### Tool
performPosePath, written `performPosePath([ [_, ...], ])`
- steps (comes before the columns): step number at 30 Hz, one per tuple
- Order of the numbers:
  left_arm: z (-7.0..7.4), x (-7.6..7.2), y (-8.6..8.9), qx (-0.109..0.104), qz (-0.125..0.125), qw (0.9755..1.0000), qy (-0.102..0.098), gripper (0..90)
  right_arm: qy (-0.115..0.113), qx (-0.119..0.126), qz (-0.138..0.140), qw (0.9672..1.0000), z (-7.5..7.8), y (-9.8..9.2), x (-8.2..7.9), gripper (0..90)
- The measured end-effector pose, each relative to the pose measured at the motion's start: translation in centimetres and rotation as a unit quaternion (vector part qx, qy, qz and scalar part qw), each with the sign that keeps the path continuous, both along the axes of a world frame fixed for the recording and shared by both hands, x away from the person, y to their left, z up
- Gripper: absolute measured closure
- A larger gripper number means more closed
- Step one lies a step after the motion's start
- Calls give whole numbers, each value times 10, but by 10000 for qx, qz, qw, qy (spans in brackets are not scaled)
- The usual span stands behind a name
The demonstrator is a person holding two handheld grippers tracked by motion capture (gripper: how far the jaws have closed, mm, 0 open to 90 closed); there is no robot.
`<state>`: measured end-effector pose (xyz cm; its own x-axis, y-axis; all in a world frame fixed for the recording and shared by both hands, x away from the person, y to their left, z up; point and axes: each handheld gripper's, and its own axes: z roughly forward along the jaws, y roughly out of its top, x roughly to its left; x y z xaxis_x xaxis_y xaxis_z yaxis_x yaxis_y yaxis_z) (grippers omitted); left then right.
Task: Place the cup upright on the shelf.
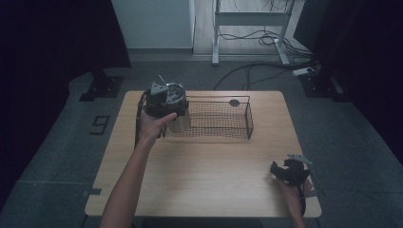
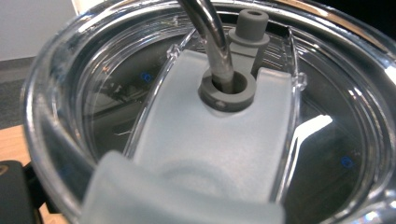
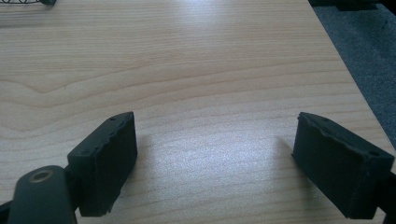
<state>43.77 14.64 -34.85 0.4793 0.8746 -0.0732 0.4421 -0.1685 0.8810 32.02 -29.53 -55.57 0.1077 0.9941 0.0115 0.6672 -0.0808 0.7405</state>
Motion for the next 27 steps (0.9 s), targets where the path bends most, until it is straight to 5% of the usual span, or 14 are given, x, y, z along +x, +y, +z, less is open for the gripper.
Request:
performPosePath([
  [13,-8,35,-12,122,93,9999,-66,37,8,7,-9,10000,0,0,0,136],
  [27,-52,75,-32,246,408,9988,142,37,9,6,-9,10000,0,0,0,136],
])
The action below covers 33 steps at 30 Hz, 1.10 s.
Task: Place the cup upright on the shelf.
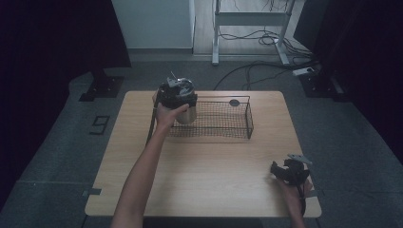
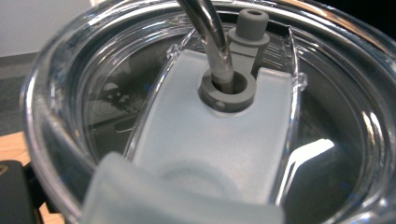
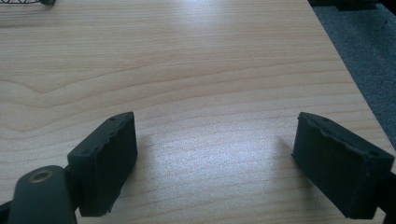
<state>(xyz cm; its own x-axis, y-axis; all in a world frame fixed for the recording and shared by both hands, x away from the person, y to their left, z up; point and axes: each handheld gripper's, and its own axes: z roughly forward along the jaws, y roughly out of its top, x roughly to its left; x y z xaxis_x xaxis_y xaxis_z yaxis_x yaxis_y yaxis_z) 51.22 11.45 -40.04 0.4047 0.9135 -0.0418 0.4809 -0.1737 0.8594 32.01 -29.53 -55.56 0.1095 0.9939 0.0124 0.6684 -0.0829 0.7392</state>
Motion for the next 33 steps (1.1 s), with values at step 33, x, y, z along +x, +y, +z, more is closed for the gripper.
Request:
performPosePath([
  [33,-60,9,-10,214,98,9988,431,34,7,-5,-60,10000,0,0,0,133],
])
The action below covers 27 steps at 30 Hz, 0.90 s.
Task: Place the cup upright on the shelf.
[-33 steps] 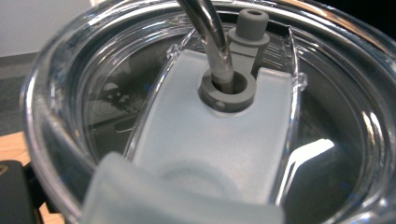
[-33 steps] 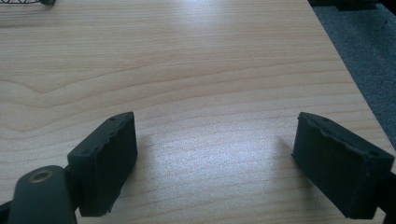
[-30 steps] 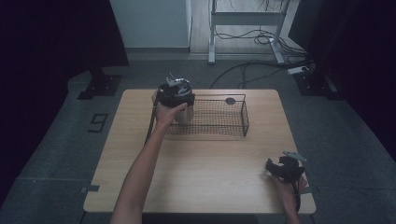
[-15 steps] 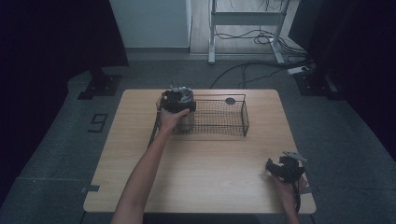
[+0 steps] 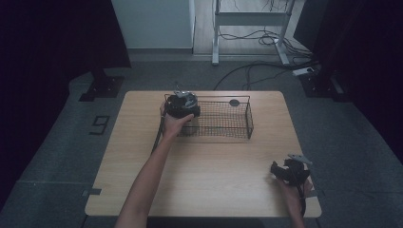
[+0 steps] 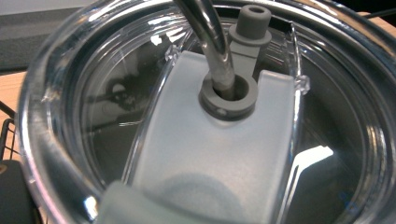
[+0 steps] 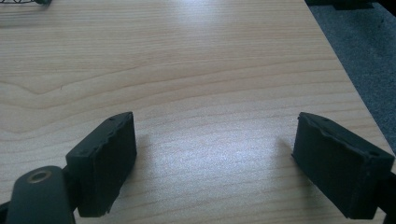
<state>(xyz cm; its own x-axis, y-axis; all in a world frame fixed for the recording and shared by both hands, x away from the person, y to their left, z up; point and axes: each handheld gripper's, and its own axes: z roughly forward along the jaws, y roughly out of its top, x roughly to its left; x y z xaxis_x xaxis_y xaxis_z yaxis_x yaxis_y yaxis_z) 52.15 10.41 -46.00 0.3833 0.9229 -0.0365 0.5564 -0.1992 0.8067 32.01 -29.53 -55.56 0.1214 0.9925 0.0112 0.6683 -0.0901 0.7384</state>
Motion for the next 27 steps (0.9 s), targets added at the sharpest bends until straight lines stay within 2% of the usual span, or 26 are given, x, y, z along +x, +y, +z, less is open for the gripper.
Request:
performPosePath([
  [3,-2,-3,0,6,-2,10000,-81,35,7,-5,-1,10000,0,0,0,133],
  [8,-4,-6,1,-9,56,9999,-102,28,6,-4,1,10000,0,0,0,133],
  [13,-6,-6,2,-26,60,10000,8,12,6,-4,3,10000,0,0,0,133],
  [15,-3,-6,2,-130,88,9999,-9,8,6,-3,3,10000,0,0,0,134],
  [19,8,-10,3,-176,119,9998,-55,0,-1,0,3,10000,0,0,0,134],
  [22,17,-16,6,-250,95,9996,-136,0,1,-4,3,10000,0,0,0,134],
  [27,33,-28,12,-393,86,9991,-159,0,7,-8,3,10000,0,0,0,133],
])
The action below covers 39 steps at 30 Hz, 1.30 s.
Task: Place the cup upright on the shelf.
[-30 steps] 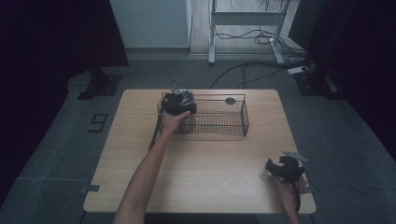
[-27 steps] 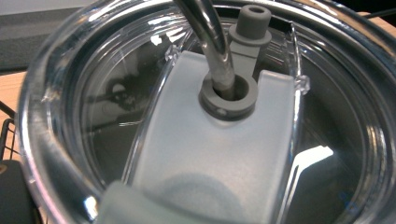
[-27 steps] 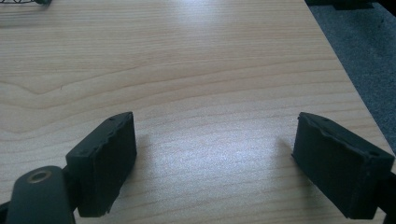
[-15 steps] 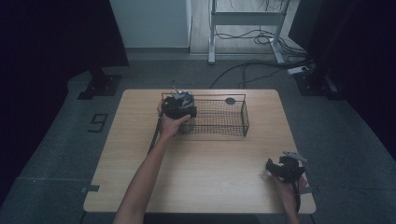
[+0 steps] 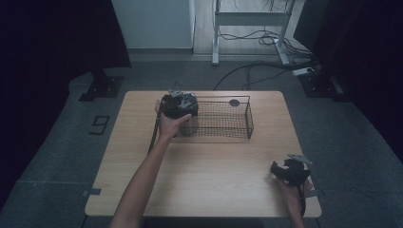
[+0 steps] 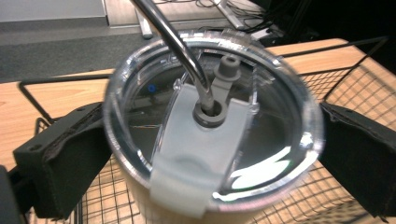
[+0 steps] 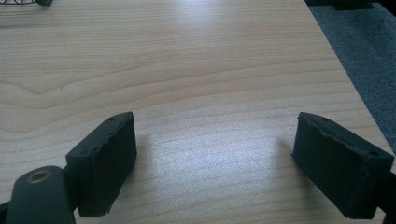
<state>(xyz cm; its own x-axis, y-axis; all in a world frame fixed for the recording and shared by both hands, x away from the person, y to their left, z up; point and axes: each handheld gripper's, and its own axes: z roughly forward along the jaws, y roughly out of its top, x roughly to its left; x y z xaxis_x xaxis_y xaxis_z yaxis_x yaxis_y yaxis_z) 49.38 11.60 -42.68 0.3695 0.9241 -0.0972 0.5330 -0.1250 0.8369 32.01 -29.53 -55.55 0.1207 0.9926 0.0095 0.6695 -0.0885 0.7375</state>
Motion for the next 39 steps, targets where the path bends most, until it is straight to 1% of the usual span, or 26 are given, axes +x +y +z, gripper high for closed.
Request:
performPosePath([
  [3,8,-9,3,-25,-61,9999,-84,0,-6,3,0,10000,0,0,0,133],
  [5,12,-17,4,24,-131,9998,-111,0,-7,7,-1,10000,0,0,0,134],
  [9,17,-31,6,140,-228,9996,-91,0,-17,5,6,10000,0,0,1,134],
  [15,20,-53,16,73,-303,9994,-115,7,-13,7,1,10000,0,0,1,134],
  [17,19,-62,20,32,-292,9995,-121,12,-13,7,1,10000,0,0,1,134],
  [19,17,-73,25,9,-270,9996,-109,16,-13,8,0,10000,0,0,1,134],
  [25,6,-97,40,-32,-295,9995,-98,23,-6,11,-10,10000,0,0,1,134],
  [28,-1,-107,47,-91,-383,9992,-43,36,-6,11,-13,10000,0,0,1,134],
  [30,-5,-116,51,-102,-445,9989,-91,37,-4,15,-18,10000,0,1,1,135],
  [37,-18,-139,63,31,-499,9987,-54,46,-5,15,-13,10000,0,1,2,135],
  [39,-23,-145,65,120,-541,9985,-25,47,-6,16,-15,10000,0,1,2,136],
])
